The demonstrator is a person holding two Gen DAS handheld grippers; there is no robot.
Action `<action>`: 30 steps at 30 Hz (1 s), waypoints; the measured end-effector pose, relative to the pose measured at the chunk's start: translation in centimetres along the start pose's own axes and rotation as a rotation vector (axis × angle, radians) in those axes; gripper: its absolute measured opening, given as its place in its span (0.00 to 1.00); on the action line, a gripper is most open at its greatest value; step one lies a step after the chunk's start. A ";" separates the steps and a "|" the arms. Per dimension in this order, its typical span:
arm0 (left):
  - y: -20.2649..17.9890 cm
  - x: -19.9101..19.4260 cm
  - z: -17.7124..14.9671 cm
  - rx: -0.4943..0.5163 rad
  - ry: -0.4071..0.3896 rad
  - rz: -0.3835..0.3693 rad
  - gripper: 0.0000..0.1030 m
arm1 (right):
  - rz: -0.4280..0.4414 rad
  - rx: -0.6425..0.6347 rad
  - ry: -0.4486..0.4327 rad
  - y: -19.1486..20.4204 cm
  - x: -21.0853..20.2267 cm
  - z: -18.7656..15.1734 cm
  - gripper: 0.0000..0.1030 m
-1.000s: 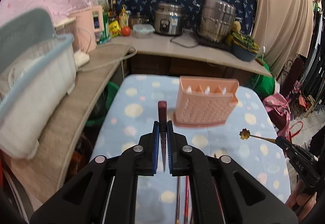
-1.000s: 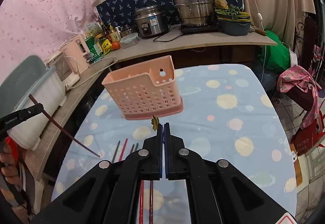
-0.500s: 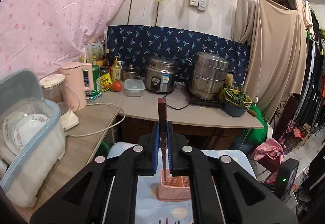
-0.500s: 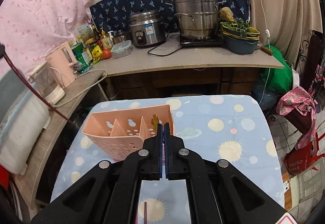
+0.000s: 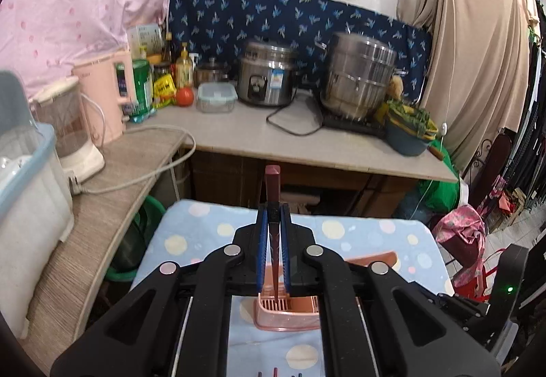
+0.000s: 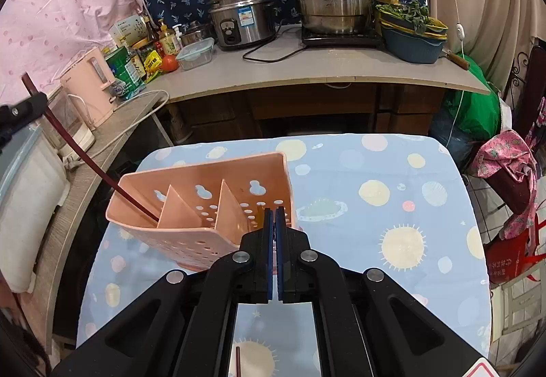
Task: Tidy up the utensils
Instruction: 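Lower the chopstick into the pink holder and open the left tool while the right tool releases the spoon, then grasp a brown chopstick with the left tool while the right tool grasps a dark red chopstick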
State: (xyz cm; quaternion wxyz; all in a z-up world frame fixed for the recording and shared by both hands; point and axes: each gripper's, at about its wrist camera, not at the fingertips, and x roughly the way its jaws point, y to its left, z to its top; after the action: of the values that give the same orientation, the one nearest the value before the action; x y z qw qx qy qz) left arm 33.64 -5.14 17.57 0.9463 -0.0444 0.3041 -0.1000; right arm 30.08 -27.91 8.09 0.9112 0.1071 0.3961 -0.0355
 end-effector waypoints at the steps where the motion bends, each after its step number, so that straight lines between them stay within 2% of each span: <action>1: 0.1 0.5 -0.3 -0.003 0.015 0.001 0.07 | 0.003 0.003 0.002 0.0 0.1 0.0 0.02; 8: 0.9 2.5 -2.0 -0.017 0.070 0.029 0.09 | 0.014 -0.001 -0.014 0.3 0.2 -0.2 0.04; 9: 0.9 2.6 -2.2 -0.017 0.073 0.031 0.14 | 0.016 0.001 -0.019 0.3 0.1 -0.2 0.05; 10: 1.1 2.5 -2.3 -0.020 0.075 0.033 0.26 | 0.018 0.005 -0.025 0.3 -0.1 -0.2 0.06; 11: 1.2 2.3 -2.5 -0.023 0.071 0.035 0.34 | 0.018 0.010 -0.031 0.2 -0.4 -0.3 0.07; 12: 1.3 2.0 -2.6 -0.026 0.063 0.043 0.47 | 0.020 0.014 -0.039 0.1 -0.8 -0.3 0.09; 13: 1.4 1.5 -2.8 -0.027 0.046 0.048 0.51 | 0.024 0.018 -0.048 0.1 -1.3 -0.4 0.12; 17: 1.6 -0.3 -3.4 -0.011 0.030 0.052 0.51 | 0.036 0.013 -0.081 0.1 -3.8 -1.3 0.17; 20: 2.1 -2.0 -4.8 0.000 0.034 0.055 0.54 | 0.050 0.011 -0.089 0.0 -5.7 -3.2 0.23; 25: 3.5 -4.3 -8.8 0.002 0.078 0.061 0.57 | 0.075 0.016 -0.052 -0.2 -8.1 -8.4 0.25; 30: 4.4 -6.1 -14.3 0.023 0.141 0.086 0.57 | 0.069 0.006 0.019 -0.1 -9.2 -14.6 0.25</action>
State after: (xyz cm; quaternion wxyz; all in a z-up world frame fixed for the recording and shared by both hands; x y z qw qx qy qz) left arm 21.18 0.15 8.77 0.9264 -0.0134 0.3706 -0.0654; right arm 13.34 -24.96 5.13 0.9078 0.1236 0.4007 -0.0043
